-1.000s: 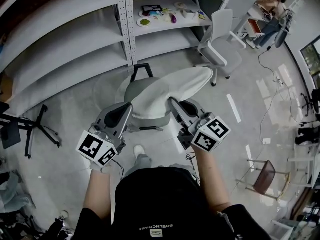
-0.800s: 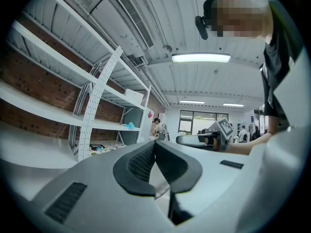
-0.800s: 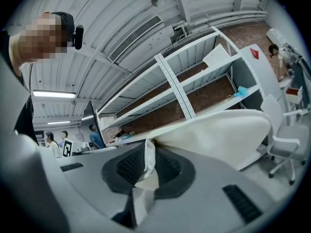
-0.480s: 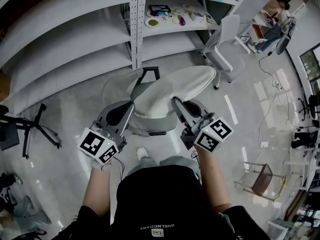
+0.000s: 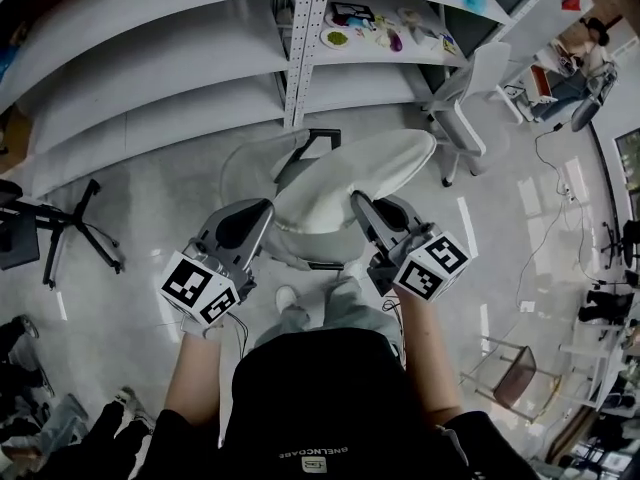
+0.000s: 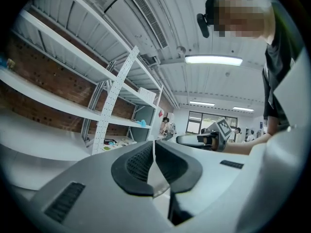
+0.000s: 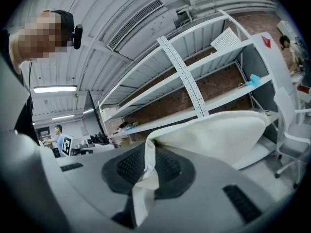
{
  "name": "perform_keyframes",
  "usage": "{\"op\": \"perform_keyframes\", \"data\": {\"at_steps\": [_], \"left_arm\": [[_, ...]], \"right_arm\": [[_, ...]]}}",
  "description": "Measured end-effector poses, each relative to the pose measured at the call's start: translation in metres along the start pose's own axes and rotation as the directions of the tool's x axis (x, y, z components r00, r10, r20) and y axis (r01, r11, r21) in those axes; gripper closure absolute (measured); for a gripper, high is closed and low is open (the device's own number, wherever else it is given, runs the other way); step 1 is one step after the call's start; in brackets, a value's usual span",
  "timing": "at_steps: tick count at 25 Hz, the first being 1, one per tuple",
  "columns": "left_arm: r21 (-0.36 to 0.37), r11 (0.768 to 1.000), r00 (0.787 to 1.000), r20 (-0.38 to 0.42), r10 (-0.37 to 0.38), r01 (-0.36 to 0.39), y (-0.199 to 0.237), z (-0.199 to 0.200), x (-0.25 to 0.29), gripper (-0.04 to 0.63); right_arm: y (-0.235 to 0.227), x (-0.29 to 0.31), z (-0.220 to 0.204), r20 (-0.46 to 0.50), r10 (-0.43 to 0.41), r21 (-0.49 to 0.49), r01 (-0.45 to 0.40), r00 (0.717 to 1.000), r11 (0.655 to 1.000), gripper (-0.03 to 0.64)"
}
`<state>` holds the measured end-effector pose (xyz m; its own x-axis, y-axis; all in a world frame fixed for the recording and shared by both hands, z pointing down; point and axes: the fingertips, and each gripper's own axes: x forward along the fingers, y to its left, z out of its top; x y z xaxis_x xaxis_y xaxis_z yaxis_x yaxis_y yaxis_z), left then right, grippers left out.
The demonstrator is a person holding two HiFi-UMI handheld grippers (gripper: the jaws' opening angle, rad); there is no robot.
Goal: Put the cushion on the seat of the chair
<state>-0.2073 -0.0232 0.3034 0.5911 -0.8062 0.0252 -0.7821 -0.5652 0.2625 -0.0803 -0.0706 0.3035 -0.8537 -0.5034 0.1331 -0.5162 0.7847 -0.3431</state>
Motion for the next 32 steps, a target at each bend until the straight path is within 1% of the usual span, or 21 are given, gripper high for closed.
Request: {"op": "perform_keyframes", "data": {"at_steps": [5,8,14,20,26,32], "left_arm": [[0.003,0.999,0.999,-0.008,0.040,-0.040,0.005,-0.005,-0.001,0.584],[-0.012,0.997,0.997,-0.014,0.078,-0.078,0.013,-0.012,0.000,0.584],[-0.038,0.986,0.986,-0.032,0.162,-0.163,0.023,-0.026,0.004,0.584],[-0.056,0.968,0.968,-0.063,0.242,-0.246,0.029,-0.040,0.010,0.584],[-0.076,0.944,0.945,-0.104,0.311,-0.320,0.031,-0.058,0.013,0.583],[-0.083,0.936,0.930,-0.169,0.326,-0.343,0.027,-0.079,0.020,0.583]], "right_arm": [[-0.009,0.013,-0.013,-0.057,0.046,-0.013,-0.046,0.997,0.999,0.575],[-0.018,0.024,-0.022,-0.093,0.072,-0.020,-0.075,0.993,0.997,0.574],[-0.032,0.044,-0.042,-0.168,0.148,-0.009,-0.152,0.975,0.988,0.575],[-0.048,0.063,-0.060,-0.230,0.216,0.010,-0.220,0.949,0.976,0.574],[-0.069,0.079,-0.095,-0.292,0.257,0.029,-0.260,0.921,0.965,0.574],[-0.089,0.089,-0.126,-0.324,0.278,0.075,-0.268,0.904,0.961,0.574]]}}
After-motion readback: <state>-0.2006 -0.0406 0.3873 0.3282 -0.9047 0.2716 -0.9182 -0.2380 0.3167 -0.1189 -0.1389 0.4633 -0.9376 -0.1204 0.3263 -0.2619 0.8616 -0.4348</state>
